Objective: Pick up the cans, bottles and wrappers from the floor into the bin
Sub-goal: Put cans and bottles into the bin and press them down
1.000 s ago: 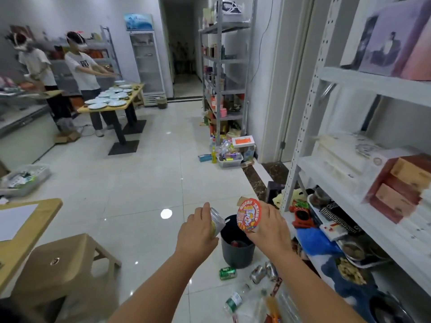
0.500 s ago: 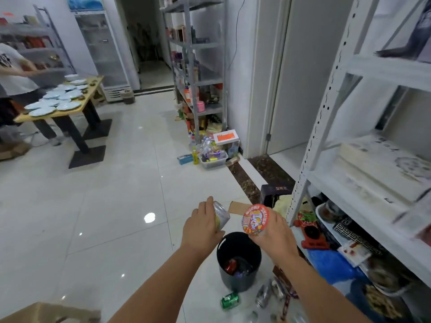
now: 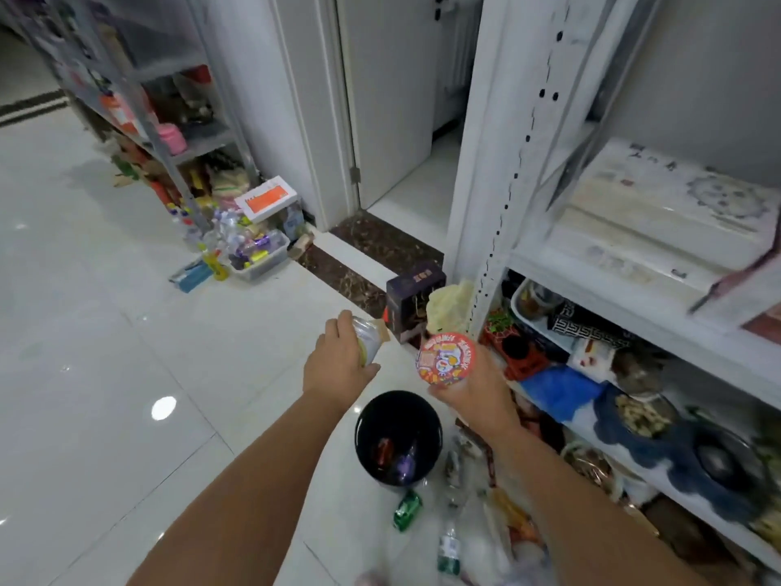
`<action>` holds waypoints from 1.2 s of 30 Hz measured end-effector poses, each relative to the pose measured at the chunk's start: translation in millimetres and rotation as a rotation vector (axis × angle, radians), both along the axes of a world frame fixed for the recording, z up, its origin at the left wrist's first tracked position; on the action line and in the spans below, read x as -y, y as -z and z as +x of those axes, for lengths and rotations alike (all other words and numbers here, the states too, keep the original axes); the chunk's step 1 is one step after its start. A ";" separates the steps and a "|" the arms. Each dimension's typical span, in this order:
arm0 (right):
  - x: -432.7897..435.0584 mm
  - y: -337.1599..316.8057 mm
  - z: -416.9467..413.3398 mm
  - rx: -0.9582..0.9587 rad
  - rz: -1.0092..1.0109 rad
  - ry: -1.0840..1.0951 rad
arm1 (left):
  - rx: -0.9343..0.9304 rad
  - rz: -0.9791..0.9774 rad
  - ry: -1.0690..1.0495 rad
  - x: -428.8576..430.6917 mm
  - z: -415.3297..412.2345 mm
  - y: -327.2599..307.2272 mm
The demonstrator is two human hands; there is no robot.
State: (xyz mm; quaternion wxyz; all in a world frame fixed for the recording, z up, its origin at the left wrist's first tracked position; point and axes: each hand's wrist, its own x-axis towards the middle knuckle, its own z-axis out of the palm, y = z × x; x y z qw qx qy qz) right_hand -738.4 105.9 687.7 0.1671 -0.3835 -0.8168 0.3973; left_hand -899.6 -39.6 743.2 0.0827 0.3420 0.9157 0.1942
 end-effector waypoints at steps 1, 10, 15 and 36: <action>-0.1 12.6 -1.8 0.013 -0.061 0.037 | 0.045 0.012 0.010 -4.8 0.7 14.2; 4.4 175.5 -44.5 0.044 -0.471 0.283 | 0.330 -0.040 -0.030 -28.5 -4.9 186.3; 15.2 314.0 -63.3 -0.012 -0.514 0.331 | 0.496 0.045 -0.186 -42.1 -25.0 336.4; 30.2 620.2 -110.1 0.499 -0.504 0.101 | 0.335 0.013 -0.135 -57.0 -59.2 646.0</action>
